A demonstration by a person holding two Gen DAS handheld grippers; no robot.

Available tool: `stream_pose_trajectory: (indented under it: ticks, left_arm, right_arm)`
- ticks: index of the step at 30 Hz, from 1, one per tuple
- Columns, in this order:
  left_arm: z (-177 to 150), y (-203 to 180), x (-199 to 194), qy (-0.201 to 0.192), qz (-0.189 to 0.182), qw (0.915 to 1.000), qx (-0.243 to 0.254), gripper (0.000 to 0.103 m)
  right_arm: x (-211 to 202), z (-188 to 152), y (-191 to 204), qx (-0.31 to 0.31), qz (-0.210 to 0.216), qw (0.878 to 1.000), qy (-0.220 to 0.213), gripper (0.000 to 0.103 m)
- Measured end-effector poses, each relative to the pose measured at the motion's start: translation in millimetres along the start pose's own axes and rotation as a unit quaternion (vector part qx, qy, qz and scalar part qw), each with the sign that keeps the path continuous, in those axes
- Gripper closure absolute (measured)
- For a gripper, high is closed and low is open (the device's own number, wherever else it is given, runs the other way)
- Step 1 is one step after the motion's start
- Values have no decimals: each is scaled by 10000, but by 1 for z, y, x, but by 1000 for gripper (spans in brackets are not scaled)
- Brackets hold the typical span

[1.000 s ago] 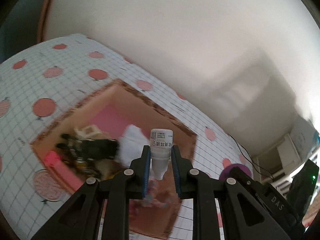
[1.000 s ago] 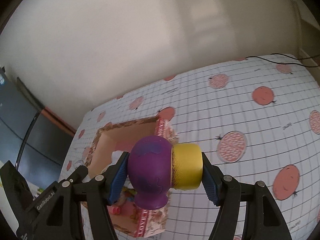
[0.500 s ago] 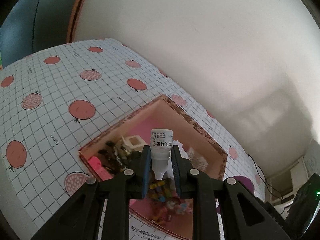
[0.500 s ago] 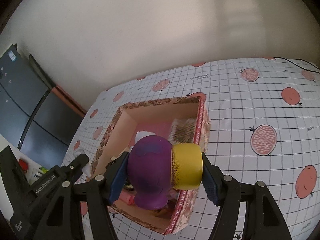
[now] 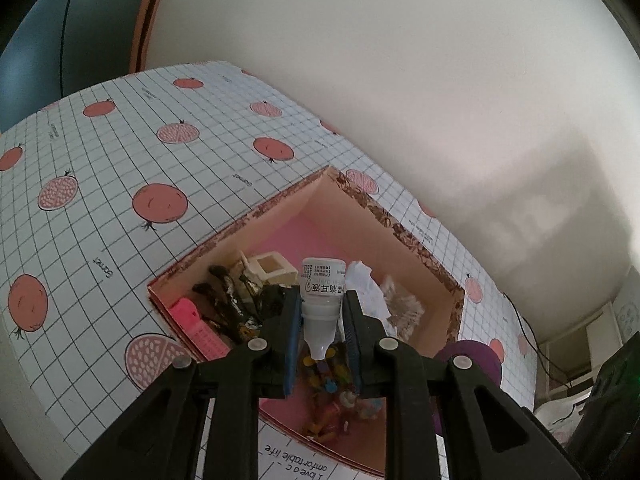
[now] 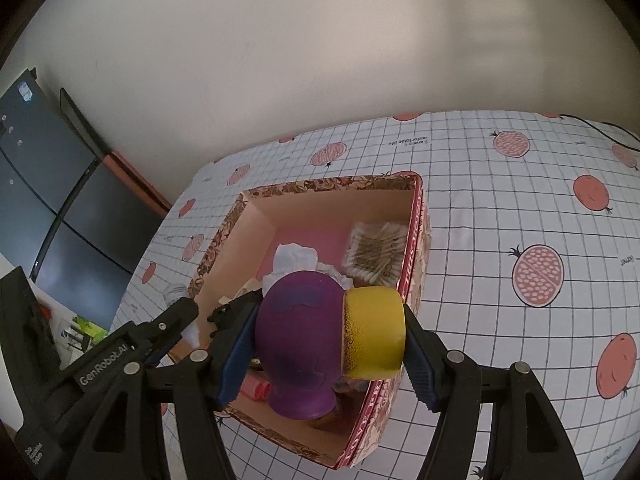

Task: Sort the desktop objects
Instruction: 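Carry the white bottle and purple toy over the pink box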

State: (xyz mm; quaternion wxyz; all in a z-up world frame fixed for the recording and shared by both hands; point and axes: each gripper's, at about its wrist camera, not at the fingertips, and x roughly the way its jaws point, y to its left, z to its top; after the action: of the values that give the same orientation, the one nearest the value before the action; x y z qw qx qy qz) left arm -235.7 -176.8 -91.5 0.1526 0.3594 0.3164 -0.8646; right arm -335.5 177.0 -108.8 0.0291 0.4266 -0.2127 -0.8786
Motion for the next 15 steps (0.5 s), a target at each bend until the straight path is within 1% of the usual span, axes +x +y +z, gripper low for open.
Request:
stream_pose_trajectory:
  ticks: [6, 15]
  left_arm:
    - [-2, 3, 7, 118, 58, 9999, -80, 81]
    - [-4, 4, 8, 143, 178, 9997, -110, 81]
  right_arm:
    - [1, -2, 5, -96, 60, 9999, 30, 33]
    - [0, -3, 11, -210, 169, 9996, 38, 33]
